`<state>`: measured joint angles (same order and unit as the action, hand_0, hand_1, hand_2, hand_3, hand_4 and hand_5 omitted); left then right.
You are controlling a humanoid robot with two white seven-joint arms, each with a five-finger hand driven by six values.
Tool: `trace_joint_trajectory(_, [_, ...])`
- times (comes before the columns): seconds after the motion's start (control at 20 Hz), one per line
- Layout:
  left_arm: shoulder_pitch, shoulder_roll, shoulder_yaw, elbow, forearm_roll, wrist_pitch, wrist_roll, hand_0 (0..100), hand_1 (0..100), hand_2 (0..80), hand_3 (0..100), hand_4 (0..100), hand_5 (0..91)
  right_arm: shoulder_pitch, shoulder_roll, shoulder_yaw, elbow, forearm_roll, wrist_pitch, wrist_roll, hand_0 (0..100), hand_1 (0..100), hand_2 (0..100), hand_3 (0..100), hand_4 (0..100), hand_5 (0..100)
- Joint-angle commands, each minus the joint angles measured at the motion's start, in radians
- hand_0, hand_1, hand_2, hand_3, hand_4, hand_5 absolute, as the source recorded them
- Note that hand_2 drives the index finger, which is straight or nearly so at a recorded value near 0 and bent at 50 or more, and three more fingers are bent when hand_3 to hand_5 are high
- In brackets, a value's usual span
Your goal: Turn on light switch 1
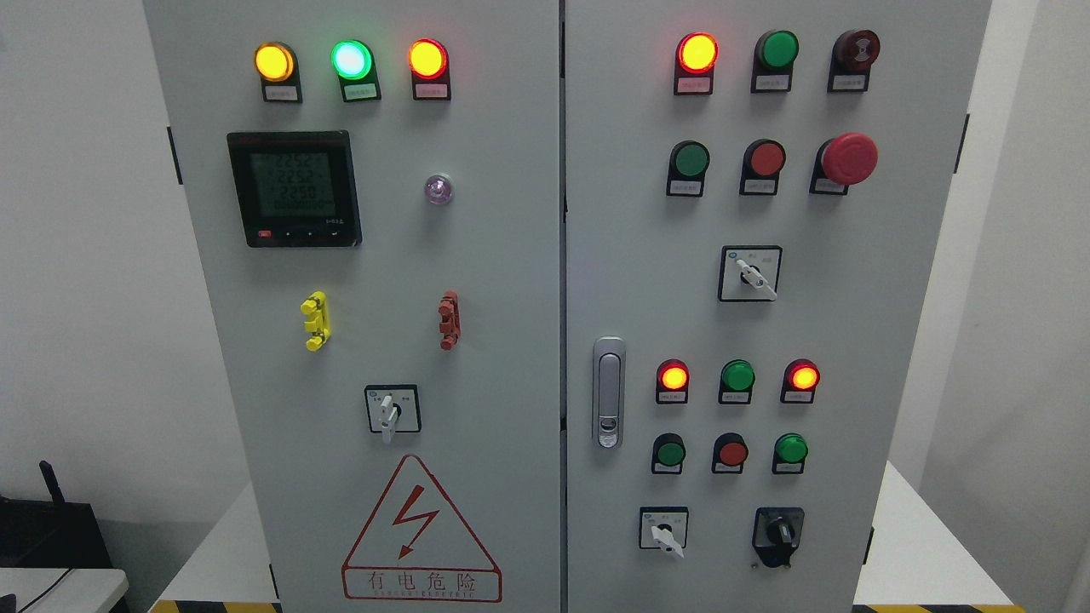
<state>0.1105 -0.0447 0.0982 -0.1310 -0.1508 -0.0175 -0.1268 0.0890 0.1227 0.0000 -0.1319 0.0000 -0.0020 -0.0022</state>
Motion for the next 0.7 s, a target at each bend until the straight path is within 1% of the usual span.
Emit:
trace_joint_trajectory(0.0, [0.0,0.0,0.002,0.001,0.002,-0.006,0.001,34,4,0.0,0,0,0.0,0.0,0.0,0.02,0.0,-0.026,0.0,0.001,12,39,0,0,0,0])
trace_joint_trajectory(0.1, [0.0,0.0,0.003,0.001,0.008,-0.006,0.001,34,4,0.0,0,0,0.0,0.0,0.0,0.02,0.0,-0.026,0.0,0.001,12,39,0,0,0,0])
trace_joint_trajectory(0.2, [0.0,0.0,0.002,-0.002,0.029,-0.004,-0.001,34,4,0.0,0,0,0.0,0.0,0.0,0.02,0.0,-0.026,0.0,0.001,12,39,0,0,0,0])
trace_joint_trajectory(0.55, [0.001,0.0,0.003,0.004,0.031,-0.007,0.001,34,3,0.0,0,0,0.0,0.0,0.0,0.02,0.0,-0.026,0.0,0.001,12,39,0,0,0,0])
trace_joint_trajectory(0.65, [0.002,0.003,0.002,0.004,0.043,-0.007,0.001,34,3,0.0,0,0,0.0,0.0,0.0,0.02,0.0,-0.026,0.0,0.001,12,39,0,0,0,0])
